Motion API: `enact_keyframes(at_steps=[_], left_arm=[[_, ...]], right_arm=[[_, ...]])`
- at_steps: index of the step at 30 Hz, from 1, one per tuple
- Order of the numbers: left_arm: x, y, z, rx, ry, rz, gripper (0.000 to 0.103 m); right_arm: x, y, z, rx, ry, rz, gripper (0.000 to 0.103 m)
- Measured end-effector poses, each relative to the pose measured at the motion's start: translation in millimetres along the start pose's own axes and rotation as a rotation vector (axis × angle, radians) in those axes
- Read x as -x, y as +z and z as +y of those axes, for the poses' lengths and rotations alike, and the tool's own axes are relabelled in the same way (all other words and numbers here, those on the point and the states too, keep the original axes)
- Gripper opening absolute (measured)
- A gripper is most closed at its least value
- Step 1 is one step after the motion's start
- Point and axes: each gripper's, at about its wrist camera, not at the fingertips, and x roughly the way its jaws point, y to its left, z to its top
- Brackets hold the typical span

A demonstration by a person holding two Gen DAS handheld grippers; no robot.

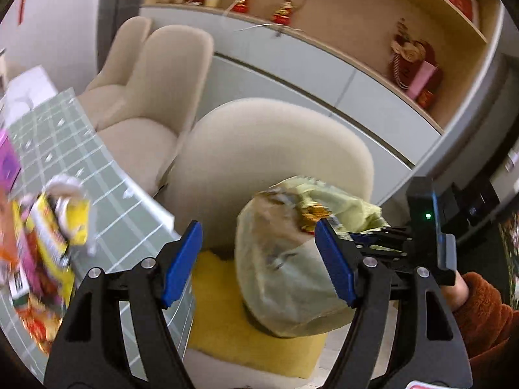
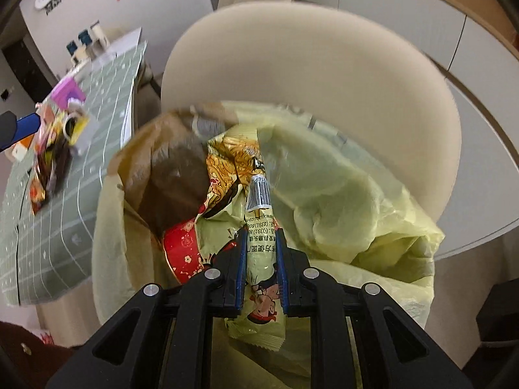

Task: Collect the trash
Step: 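Lower both items into the bin and open both grippers, then grasp the orange AIR CUSHION bag with the left gripper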

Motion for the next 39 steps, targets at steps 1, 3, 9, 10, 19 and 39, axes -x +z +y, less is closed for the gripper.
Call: enact_keyframes(at_steps=[1,3,9,10,19,39], left_arm=[[1,-5,7,0.014,0.005,0.001,0.068],[5,-12,17,0.043,0.018,0.002,0.068],[29,-27,44,0.092,0.052,-0.009,0.068],[33,-30,48,0.094,0.056,-0.011,0.068],[67,-49,92,0.103,0.068,-0.009,0.068],[171,-131,310,0.224,0.165,-0.072,0.068]], right_arm=[[1,-3,0,-0.003,-0.003,-0.001,0.017],[7,-8,-2,-0.013,-0.024,-0.026,0.017],[32,-17,-7,-0.108,-0.091,-0.132,0.045],[36,-18,-7,-0.127,-0.086,-0.141,0.055],[99,-35,26,-0.22,-0.127,-0.356,0.064],[94,-26,263,-0.11,0.021,-0.404,0.072]])
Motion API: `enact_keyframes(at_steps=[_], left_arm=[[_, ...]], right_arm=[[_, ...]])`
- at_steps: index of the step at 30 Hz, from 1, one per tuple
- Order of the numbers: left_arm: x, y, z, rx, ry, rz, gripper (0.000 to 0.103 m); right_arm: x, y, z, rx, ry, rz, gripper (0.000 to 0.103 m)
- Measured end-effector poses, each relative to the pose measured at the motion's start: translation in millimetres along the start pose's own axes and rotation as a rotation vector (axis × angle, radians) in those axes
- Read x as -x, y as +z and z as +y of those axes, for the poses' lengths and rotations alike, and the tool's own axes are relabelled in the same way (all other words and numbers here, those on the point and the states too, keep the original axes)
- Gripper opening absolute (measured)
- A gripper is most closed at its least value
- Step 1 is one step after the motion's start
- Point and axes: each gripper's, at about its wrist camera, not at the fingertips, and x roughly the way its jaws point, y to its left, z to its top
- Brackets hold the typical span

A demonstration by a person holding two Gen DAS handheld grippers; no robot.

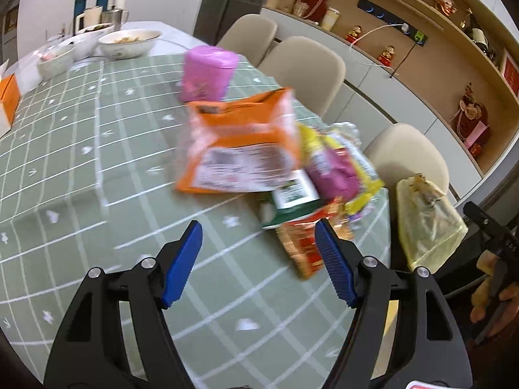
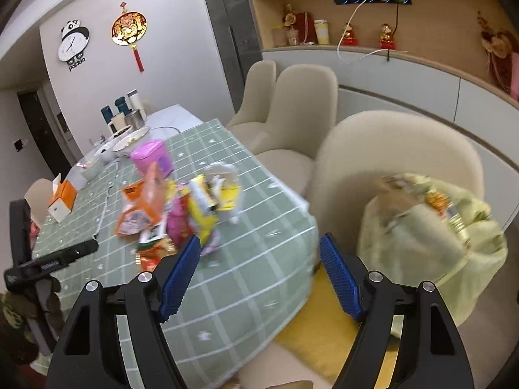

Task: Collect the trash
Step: 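Grasp the orange AIR CUSHION bag with the left gripper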

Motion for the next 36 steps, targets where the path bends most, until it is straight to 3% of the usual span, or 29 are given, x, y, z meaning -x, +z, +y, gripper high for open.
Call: enact_keyframes(at_steps=[5,11,16,20,24,26,31,33,34,36], left_arm=[[3,-1,37,0.04,-0.015,-0.01,0.068],[7,11,49,-0.007,-0.058,-0.043,0.068],[-4,23,45,-0.089,-0.093,-0.058,0.068],[-21,34,43,-0.138,-0.062,-0.069,0.068],[-45,52,52,-0.081,-0.028,-0.077,0.068],[-68,63,56,-0.056,0.029,-0.06,0.068],[-112,79,65,0.007,0.083,0.037,0.067],[-123,81,69,0.034,0.079,0.077,0.06],[-121,82,67,0.023,0.084,0.067,0.045],[-116,82,65,0.011,0.048,0.083,0.041]], right_arm=[[-10,-11,35,0.024,0.007,0.037,0.072],[-12,-19,64,0.024,-0.066,0.012,0.072],[-17,-24,66,0.034,-0.127,0.043,0.072],[-19,-31,60,0.05,-0.16,0.065,0.072],[-20,-35,53,0.025,-0.184,0.071,0.072],[-22,-36,52,0.021,-0.189,0.078,0.072],[-26,-39,59,0.052,-0.19,0.106,0.072],[-29,-42,62,0.062,-0.206,0.11,0.072],[-30,-43,63,0.064,-0.209,0.113,0.072],[-36,-45,65,0.062,-0.194,0.118,0.072]])
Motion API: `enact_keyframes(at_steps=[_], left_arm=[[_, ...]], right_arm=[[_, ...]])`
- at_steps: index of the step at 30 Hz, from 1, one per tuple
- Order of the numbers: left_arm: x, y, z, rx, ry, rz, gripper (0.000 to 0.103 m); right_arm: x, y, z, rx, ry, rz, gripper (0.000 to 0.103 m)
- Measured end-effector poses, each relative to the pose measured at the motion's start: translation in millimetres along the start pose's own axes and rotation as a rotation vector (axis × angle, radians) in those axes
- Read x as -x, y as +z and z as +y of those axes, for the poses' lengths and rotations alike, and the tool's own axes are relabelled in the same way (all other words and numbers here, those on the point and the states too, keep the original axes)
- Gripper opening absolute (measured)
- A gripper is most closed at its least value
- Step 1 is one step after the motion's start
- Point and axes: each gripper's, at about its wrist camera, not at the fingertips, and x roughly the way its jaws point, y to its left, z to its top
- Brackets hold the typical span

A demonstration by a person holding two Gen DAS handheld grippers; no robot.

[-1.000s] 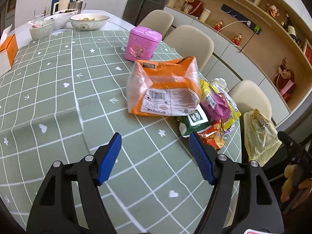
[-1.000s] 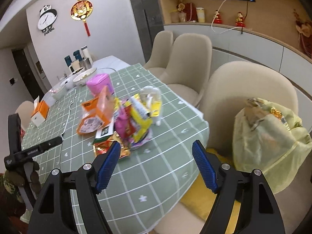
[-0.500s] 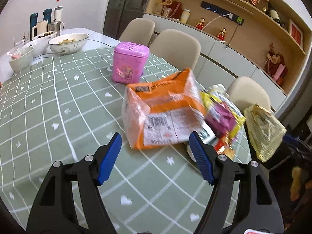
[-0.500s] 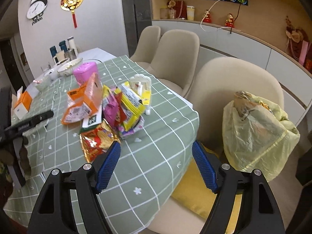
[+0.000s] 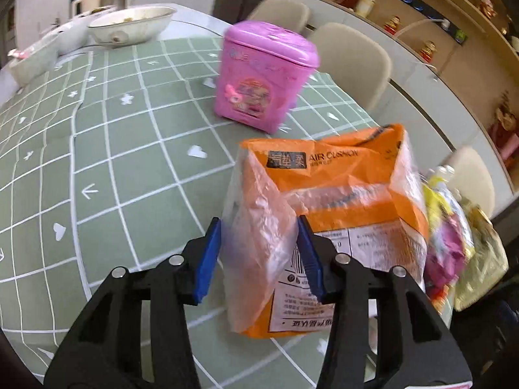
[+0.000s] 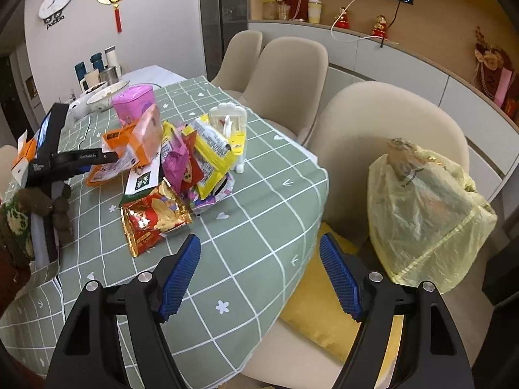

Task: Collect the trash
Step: 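Grasp the orange AIR CUSHION bag with the left gripper, then grasp the red snack packet with the right gripper while the left holds the orange bag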

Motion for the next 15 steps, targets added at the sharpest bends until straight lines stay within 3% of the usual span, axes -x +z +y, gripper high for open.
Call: enact_keyframes(at_steps=[2,8,11,15], left_arm=[[15,-5,-1,-0.015,-0.027,-0.004,0.027],[71,-30,0,-0.051,-0.041,-0.025,0.027],[84,-44,7,-0.029,-0.01,-0.005,0.027],[97,-57,20,0.027,0.032,-0.01,0.027]], right_arm=[[-6,1,2,-0.014,0.032,-0.003,0.072],[-37,7,27,-0.014,0.123,0.052,0.072],[-52,8,52,0.047,0.125,0.083,0.072],[-58,4,100,0.15,0.159,0.056,0.072]])
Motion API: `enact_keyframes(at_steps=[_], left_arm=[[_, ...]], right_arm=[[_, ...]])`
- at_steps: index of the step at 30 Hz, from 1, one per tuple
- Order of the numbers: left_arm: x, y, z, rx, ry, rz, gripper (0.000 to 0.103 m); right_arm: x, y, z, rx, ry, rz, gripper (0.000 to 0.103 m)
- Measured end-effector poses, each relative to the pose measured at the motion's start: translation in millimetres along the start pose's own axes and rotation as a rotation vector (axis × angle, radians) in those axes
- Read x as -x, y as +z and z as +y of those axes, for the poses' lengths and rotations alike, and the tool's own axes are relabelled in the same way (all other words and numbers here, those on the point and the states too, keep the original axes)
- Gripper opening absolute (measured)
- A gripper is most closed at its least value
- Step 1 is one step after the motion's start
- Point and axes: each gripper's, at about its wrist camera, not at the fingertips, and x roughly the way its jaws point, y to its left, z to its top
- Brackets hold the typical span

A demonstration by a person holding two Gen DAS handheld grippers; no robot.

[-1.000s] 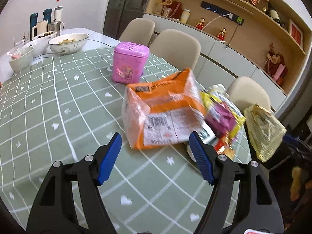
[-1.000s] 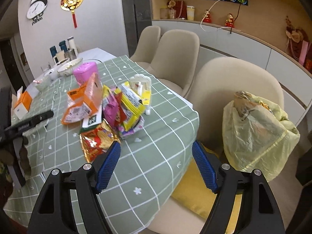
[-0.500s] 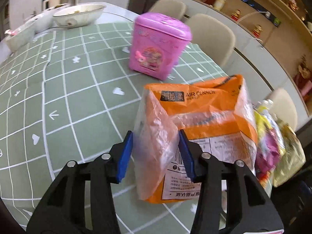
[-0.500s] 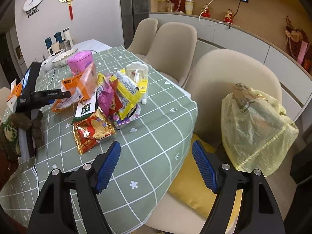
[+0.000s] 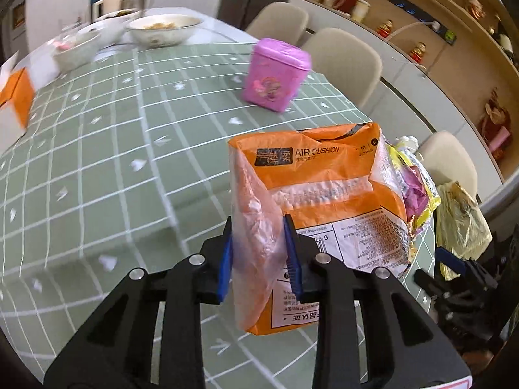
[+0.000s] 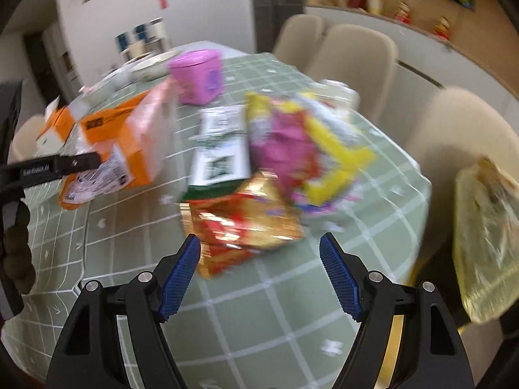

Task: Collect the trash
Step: 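Grasp the red snack packet with the right gripper while the left holds the orange bag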

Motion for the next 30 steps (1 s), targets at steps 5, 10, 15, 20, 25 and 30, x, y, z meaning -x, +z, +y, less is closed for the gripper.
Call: enact_keyframes(at_steps=[5,10,15,20,25,30], left_arm=[[3,-3,5,0.025,-0.013,0.005,0.028],[8,-6,10,0.032,-0.033,-0.006,0.028],[6,-11,7,0.039,-0.06,0.001,0.028],[5,-16,1,0.035,-0.075,0.01,0.028],[12,-18,-5,0.004,-0.049,-0.005,0.028],[23,-19,-13,-0.028,-0.035,-0.03,0.028]], right_arm=[[-22,-4,30,0.15,-0.076,0.026,0.072],[-13,-21,4,0.219,-0.254,0.032,0.071],[14,-25,-41,0.053,-0.118,0.038,0.071],[20,-13,-63,-0.249,0.022,-0.019,0.072],[-20,5,-57,-0.328,0.028,0.026,0.072],[-40,9,-42,-0.246,0.01,0.1,0.047]])
